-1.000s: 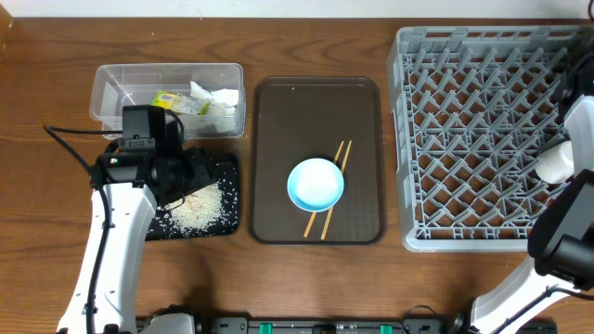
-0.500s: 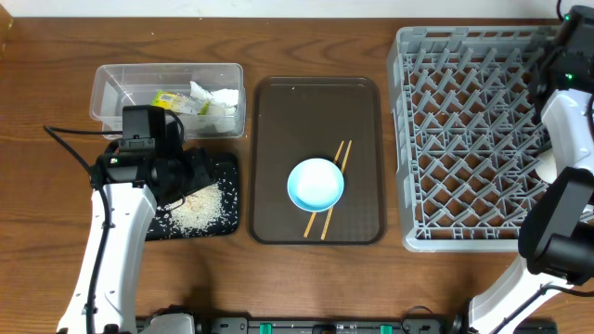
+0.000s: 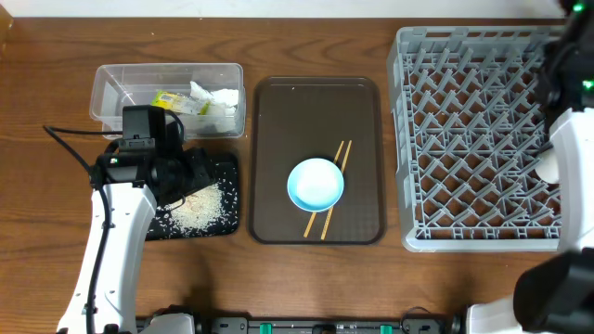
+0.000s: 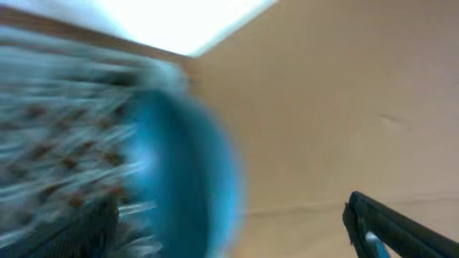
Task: Sort waste into correct bins and load items into the dishwasher rack
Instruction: 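Reach the right gripper to the light-blue bowl and grasp its rim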
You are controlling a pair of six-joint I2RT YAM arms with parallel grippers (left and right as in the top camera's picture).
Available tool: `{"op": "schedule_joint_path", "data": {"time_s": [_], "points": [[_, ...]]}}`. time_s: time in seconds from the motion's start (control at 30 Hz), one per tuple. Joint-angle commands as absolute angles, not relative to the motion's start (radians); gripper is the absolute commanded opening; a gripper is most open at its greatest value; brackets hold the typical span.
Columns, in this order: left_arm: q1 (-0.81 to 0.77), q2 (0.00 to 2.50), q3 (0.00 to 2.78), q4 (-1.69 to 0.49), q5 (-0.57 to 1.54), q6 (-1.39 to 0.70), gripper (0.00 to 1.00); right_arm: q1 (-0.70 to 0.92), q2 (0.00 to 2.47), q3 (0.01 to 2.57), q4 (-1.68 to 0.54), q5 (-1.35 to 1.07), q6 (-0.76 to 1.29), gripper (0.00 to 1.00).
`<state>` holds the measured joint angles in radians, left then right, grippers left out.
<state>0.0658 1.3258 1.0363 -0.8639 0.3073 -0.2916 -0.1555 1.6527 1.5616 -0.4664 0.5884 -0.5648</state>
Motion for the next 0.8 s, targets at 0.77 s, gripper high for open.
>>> {"op": "schedule_joint_path", "data": {"time_s": [0.77], "points": [[0.071,1.320,1.042,-0.867,0.294,-0.286,0.60,0.422,1.840,1.556,-0.993,-0.281,0.039,0.71]]}}
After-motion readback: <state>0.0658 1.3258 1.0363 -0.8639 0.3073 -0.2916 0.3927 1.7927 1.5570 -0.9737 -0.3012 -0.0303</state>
